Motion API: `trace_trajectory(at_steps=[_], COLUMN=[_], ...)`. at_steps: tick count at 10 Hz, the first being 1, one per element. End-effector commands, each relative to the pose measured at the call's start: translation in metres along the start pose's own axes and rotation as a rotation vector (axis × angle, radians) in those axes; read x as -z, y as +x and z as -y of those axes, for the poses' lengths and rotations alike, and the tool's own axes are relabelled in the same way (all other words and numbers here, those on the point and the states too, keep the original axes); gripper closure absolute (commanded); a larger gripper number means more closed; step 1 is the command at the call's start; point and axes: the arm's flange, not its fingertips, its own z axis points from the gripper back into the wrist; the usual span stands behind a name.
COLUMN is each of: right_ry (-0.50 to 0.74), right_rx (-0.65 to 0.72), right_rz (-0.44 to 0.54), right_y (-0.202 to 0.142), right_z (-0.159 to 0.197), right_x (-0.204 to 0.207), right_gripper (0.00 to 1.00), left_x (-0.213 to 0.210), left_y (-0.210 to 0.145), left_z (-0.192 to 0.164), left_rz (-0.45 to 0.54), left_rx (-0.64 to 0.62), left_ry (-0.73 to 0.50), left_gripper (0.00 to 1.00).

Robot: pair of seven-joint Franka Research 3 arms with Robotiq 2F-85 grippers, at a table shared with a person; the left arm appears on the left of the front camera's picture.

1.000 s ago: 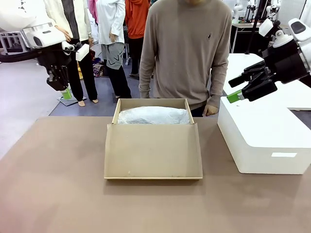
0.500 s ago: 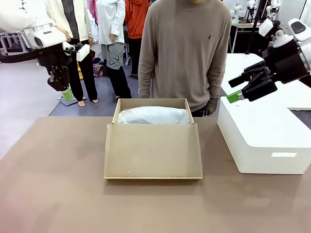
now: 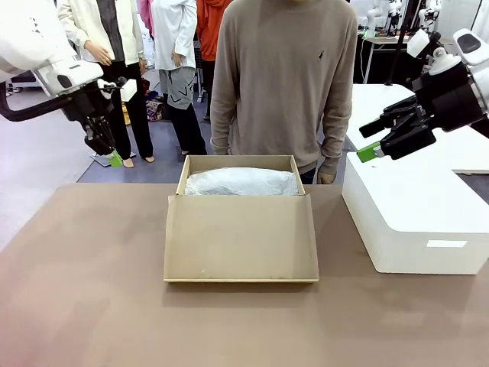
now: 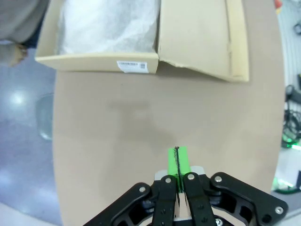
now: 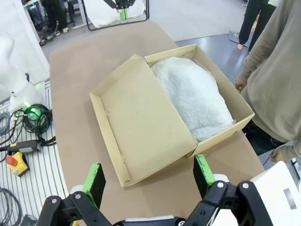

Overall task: Pack the shoes into the box.
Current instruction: Close the Shoes Box.

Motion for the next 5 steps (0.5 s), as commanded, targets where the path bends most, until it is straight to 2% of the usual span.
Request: trace_trajectory(at_steps=[1,5], right_ry=[0.007,0.007], right_rx=[-0.027,-0.027], right_rz=[0.036,0.036], right_y=[0.000,0.000], right_z=[0.003,0.003], right_x=[0.004,0.004], right_gripper=[0.00,0.00], left_x=[0.013,0.054], left_y=[-0.013,-0.036], left_z=[-0.014,-0.030], left_rz=[0.066,0.159], left_rx=[-0.024,-0.051], left_ry=[-0.045,-0.124], left_gripper=[1.00,1.00])
